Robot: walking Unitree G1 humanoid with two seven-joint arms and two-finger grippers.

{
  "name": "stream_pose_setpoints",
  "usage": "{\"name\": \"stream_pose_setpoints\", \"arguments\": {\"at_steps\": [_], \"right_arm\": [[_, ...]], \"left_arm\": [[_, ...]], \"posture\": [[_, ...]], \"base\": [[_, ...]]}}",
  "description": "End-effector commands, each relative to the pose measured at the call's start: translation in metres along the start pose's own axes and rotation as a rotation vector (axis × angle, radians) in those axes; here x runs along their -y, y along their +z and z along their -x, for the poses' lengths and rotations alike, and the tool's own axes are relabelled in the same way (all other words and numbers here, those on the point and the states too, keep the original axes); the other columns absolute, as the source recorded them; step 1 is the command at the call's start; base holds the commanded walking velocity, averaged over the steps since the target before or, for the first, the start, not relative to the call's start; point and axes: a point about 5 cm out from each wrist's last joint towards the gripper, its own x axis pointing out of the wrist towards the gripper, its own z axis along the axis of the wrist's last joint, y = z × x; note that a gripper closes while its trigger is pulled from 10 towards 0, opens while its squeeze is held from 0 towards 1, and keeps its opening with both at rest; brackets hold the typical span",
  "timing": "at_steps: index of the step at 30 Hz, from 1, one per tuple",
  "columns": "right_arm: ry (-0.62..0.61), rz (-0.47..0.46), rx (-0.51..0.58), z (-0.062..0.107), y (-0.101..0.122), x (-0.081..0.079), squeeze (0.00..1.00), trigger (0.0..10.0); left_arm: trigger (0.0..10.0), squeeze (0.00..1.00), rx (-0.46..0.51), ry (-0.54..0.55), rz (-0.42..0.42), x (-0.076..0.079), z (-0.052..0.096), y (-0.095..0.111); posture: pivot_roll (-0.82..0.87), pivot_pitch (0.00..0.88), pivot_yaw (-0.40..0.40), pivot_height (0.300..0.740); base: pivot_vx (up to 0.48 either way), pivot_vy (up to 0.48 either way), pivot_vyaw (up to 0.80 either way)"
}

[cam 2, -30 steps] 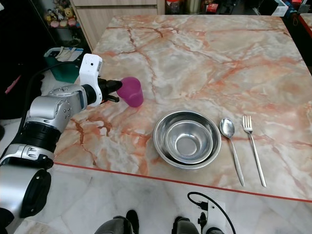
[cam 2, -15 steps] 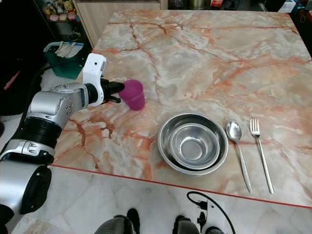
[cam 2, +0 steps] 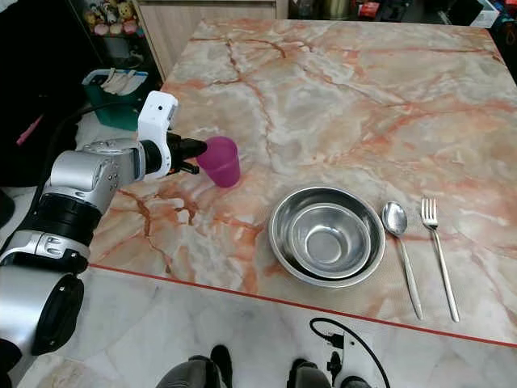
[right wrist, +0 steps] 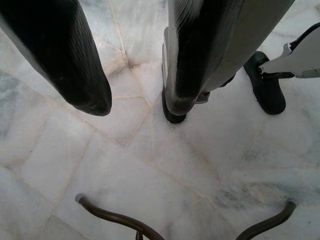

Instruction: Setting the table

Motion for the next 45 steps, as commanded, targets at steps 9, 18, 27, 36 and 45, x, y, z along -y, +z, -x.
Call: {"name": "stream_pose_setpoints", "arguments": {"at_steps": [9,18,27,36,45], "right_arm": [[0.005,-0.008,-0.043,0.002,-0.012,-0.001,0.0,10.0],[0.007,-0.002,-0.048,0.002,-0.012,-0.001,0.0,10.0],[0.005,-0.005,-0.047,0.002,-0.011,-0.001,0.0,10.0],[0.006,-0.003,-0.046,0.002,-0.011,-0.001,0.0,10.0],[0.007,-0.004,-0.045,0.002,-0.011,-0.001,0.0,10.0]], "left_arm": [[10.0,0.28,-0.029,-0.02,-0.022,0.002,0.0,-0.002],[10.0,0.81,-0.016,-0.048,-0.04,0.006,-0.001,0.0],[10.0,0.33,0.007,-0.049,-0.049,0.007,-0.001,0.004],[10.0,0.0,0.074,-0.027,-0.045,0.005,0.002,0.013],[10.0,0.0,0.396,0.236,0.103,-0.042,0.032,0.048]], "posture": [[-0.07,0.197,0.092,0.74],[-0.07,0.197,0.091,0.74],[-0.07,0.197,0.09,0.74],[-0.07,0.197,0.085,0.74],[-0.07,0.2,0.084,0.74]], "base": [[0.0,0.0,0.0],[0.0,0.0,0.0],[0.0,0.0,0.0],[0.0,0.0,0.0],[0.0,0.0,0.0]]}}
